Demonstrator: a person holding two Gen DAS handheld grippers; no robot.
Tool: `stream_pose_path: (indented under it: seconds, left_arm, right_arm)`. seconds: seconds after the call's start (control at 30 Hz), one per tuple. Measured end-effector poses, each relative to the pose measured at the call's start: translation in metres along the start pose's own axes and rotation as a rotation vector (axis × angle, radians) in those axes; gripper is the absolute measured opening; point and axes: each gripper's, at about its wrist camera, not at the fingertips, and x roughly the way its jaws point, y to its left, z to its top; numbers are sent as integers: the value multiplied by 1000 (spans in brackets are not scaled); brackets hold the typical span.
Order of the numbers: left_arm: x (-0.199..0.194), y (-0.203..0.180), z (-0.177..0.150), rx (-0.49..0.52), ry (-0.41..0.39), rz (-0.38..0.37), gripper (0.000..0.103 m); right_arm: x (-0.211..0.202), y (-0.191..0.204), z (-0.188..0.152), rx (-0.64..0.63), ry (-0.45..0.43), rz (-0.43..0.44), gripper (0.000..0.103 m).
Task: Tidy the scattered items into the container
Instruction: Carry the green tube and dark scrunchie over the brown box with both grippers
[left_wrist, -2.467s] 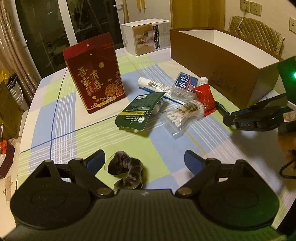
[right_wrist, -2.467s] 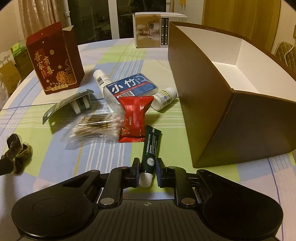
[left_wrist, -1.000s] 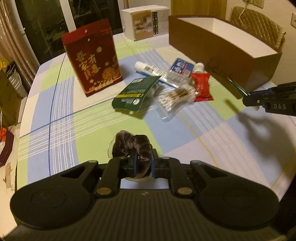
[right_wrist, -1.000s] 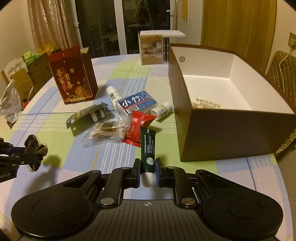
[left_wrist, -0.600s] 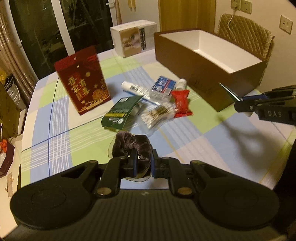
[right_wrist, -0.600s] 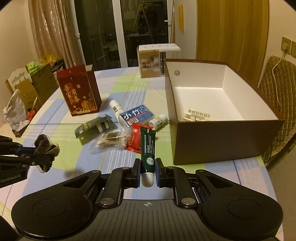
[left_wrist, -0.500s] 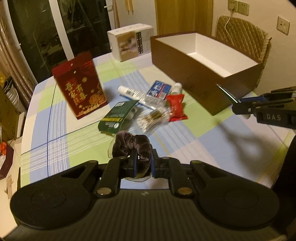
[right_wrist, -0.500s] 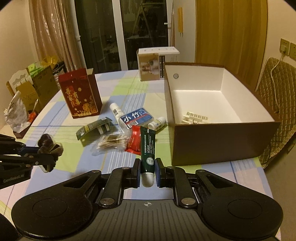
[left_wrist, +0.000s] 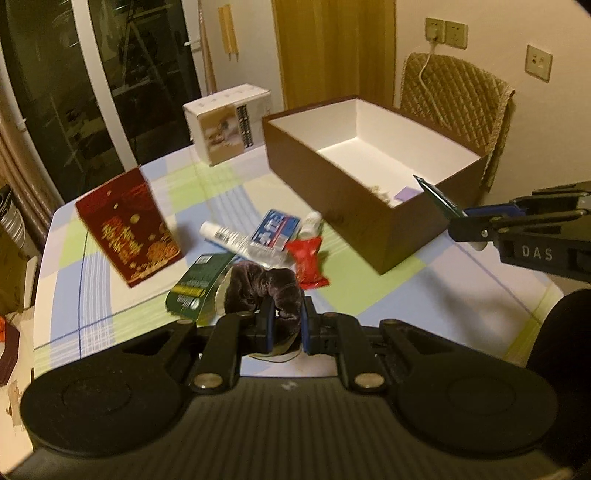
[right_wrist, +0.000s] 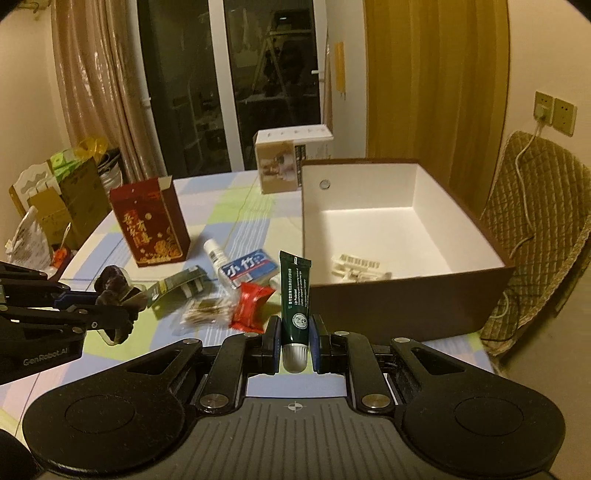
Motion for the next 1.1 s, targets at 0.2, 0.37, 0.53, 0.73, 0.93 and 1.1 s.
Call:
stream_pose_path:
  seconds: [0.2, 0.37, 0.53, 0.73, 0.93, 1.1]
  left_arm:
    - [3, -16, 25, 25, -32, -23, 11]
    - [10, -30, 46, 53, -56, -45, 11]
    - [22, -45, 69, 73, -75, -69, 11]
    - [42, -59, 94, 94, -86, -100, 11]
    - [64, -70, 111, 102, -81, -127, 11]
    - [84, -76, 121, 100, -71, -145, 11]
  right_arm:
    - [-10, -15, 12, 18, -32, -15, 18]
    - [-14, -33, 25, 30, -60, -32, 18]
    - [-13, -55, 38, 47, -81, -57, 18]
    - [-2, -79, 50, 57, -91, -78, 18]
    - [13, -100, 60, 61, -91, -86, 18]
    - [28, -116, 66, 60, -85, -93, 18]
